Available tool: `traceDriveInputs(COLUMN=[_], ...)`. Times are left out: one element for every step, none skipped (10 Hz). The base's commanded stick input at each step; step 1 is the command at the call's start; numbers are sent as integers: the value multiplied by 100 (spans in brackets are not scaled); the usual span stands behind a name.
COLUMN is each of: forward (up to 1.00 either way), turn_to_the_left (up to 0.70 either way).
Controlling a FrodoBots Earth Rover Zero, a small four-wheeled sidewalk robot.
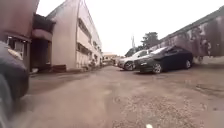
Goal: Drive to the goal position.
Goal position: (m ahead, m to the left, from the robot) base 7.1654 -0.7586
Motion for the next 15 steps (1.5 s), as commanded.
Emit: traceDriveInputs(forward=[70,70,70,70,70,70,70,70,70,70,70,70,70,70,70], turn_to_the_left=[0,12,30,35,35,35,13,0,0,0,0,0,0,0,0])
